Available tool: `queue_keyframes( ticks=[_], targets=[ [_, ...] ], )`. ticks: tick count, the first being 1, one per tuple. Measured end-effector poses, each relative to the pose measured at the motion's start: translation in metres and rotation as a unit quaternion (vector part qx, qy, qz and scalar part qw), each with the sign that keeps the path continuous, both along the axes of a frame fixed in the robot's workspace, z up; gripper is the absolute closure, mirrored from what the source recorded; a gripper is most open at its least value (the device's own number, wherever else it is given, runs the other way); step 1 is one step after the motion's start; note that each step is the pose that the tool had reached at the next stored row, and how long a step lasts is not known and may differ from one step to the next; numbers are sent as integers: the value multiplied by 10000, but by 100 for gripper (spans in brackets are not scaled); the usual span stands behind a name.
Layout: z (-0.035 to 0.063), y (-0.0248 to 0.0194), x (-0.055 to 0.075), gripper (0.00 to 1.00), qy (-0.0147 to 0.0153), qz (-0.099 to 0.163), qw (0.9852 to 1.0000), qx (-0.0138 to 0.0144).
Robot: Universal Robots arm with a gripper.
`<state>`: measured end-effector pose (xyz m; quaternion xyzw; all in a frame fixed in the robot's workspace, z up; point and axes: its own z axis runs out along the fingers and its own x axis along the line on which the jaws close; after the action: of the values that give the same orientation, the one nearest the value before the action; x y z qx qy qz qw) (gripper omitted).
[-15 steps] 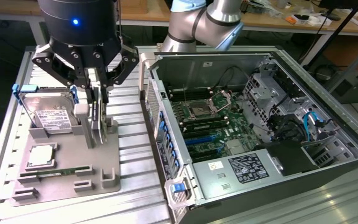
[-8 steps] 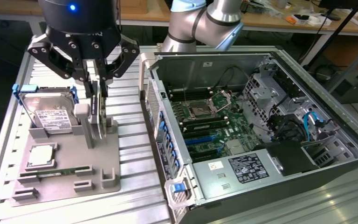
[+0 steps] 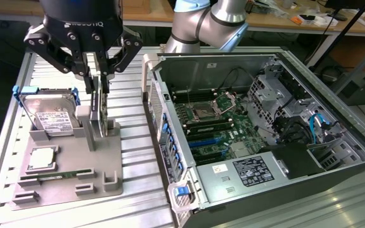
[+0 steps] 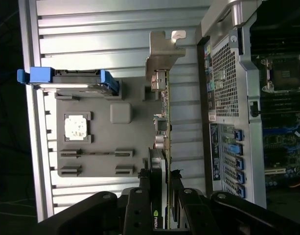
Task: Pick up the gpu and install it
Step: 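Pick up the gpu and move the gpu toward the slot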
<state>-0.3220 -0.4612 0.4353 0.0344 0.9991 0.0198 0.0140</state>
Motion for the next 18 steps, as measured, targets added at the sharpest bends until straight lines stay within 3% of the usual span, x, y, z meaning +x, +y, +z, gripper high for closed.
queue_keyframes(
  ticks=[18],
  targets=[
    [34, 0, 54, 73, 4, 0, 10000, 0]
  ],
)
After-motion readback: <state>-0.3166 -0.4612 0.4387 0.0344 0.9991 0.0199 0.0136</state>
